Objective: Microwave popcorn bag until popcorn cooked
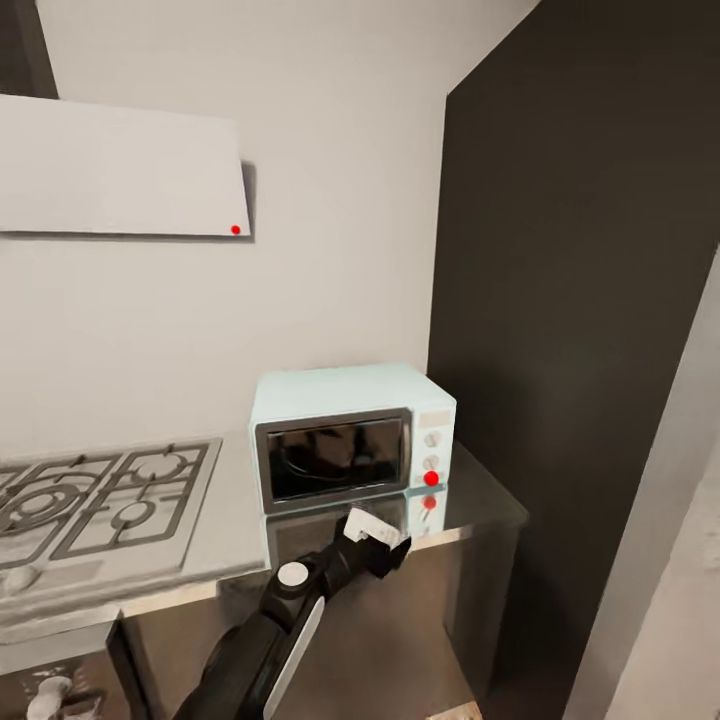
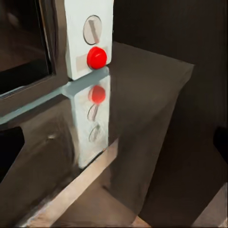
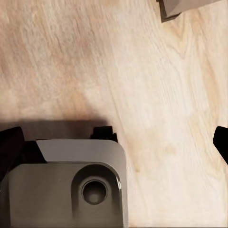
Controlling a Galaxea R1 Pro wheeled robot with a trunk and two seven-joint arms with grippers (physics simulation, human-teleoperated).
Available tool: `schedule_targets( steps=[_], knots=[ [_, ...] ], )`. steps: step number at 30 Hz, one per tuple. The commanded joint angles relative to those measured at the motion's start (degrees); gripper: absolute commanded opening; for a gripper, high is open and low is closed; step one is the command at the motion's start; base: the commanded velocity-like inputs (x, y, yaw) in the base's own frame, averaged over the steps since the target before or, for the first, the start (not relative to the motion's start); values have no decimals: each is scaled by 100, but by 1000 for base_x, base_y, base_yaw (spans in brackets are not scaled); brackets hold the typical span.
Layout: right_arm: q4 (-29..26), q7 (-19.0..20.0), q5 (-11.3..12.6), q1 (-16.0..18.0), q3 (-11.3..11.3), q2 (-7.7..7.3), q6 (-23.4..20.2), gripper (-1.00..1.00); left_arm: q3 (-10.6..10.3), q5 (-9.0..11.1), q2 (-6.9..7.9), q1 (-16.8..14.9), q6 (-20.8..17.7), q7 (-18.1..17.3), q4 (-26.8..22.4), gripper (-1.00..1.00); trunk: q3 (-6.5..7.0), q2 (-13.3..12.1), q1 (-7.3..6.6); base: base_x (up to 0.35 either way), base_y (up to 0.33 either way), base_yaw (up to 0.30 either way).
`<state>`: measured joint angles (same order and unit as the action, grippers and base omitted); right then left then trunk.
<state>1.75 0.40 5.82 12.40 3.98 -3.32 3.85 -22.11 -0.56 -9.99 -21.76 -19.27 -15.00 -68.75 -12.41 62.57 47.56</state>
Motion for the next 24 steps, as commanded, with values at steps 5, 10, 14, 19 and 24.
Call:
schedule_targets(
  steps=[5, 10, 14, 19, 24],
  knots=[
    [19, 4, 58, -3, 46, 1, 32, 100, -3, 46, -1, -2, -34, -20, -12, 100, -8, 6, -3, -341, -1, 0],
    [19, 7, 51, -23, 50, 49, 19, 100, -13, 969, -1, 5, -77, -39, 456, 100, -8, 6, -3, -341, -58, 0],
    [19, 13, 51, -26, 51, 59, -8, 100, -3, 1462, -1, 5, -53, -30, 2712, 100, -8, 6, -3, -324, -34, 0],
    [19, 13, 51, -76, 51, 55, 1, 100, 44, 1966, -1, 5, 953, -14, 6206, 100, -8, 6, -3, -282, -2, 0],
    [19, 13, 51, -107, 51, 52, 20, 100, 48, 2177, 46, 30, 2001, 14, 6839, 100, -8, 6, -3, -30, 0, 0]
  ],
)
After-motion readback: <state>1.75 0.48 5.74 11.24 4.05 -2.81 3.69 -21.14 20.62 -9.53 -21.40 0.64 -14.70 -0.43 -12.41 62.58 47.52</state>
